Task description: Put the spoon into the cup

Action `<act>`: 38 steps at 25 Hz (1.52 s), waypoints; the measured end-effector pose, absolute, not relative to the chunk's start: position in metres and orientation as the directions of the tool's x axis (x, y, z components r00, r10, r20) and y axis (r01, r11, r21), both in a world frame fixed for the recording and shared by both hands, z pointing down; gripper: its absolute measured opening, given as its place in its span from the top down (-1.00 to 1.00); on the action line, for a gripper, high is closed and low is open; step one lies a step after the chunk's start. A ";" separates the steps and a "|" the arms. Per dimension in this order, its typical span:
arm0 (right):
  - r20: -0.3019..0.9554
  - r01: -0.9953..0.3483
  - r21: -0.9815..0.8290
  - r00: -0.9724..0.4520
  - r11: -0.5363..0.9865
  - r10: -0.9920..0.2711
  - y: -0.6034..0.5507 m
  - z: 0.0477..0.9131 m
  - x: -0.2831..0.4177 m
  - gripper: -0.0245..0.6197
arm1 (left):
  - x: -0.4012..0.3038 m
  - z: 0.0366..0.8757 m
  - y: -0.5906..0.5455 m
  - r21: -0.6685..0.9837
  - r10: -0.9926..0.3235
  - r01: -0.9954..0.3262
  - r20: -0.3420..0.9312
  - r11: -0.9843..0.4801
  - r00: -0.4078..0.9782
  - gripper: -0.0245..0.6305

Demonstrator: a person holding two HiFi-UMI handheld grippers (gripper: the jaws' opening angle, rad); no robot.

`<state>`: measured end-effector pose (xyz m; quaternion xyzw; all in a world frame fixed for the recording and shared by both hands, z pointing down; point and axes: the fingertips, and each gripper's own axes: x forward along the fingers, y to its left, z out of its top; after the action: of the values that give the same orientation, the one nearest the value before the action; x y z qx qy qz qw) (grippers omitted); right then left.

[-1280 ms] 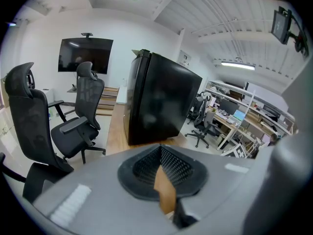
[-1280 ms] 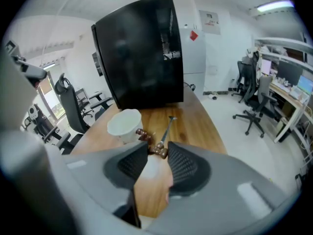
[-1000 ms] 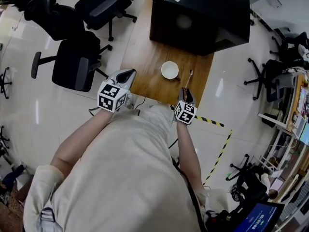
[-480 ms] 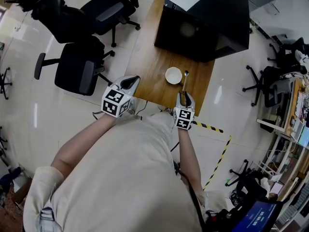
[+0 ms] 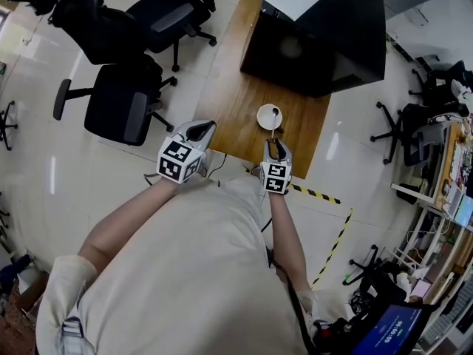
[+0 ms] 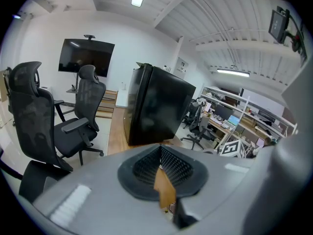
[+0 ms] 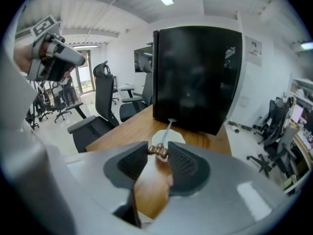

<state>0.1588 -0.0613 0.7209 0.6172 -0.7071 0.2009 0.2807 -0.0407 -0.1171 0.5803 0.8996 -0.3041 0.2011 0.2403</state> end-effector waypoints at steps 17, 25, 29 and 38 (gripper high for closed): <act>0.724 -0.982 0.019 -0.115 0.186 -0.680 -0.071 0.751 0.157 0.53 | -0.060 0.580 -0.117 0.309 -0.490 -0.679 0.506 -0.666 0.710 0.93; 0.750 -0.983 -0.011 -0.129 0.182 -0.648 -0.078 0.758 0.151 0.53 | -0.071 0.585 -0.118 0.310 -0.503 -0.698 0.514 -0.646 0.694 0.93; 0.763 -0.985 -0.026 -0.130 0.171 -0.633 -0.082 0.762 0.153 0.52 | -0.070 0.586 -0.119 0.308 -0.507 -0.699 0.513 -0.645 0.693 0.93; 0.782 -0.988 -0.061 -0.134 0.139 -0.609 -0.089 0.773 0.162 0.52 | -0.058 0.586 -0.125 0.303 -0.492 -0.680 0.506 -0.667 0.708 0.93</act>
<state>0.1623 -0.0893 0.7725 0.5803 -0.6881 0.3061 0.3101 -0.0578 -0.1248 0.5856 0.8921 -0.3286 0.1947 0.2415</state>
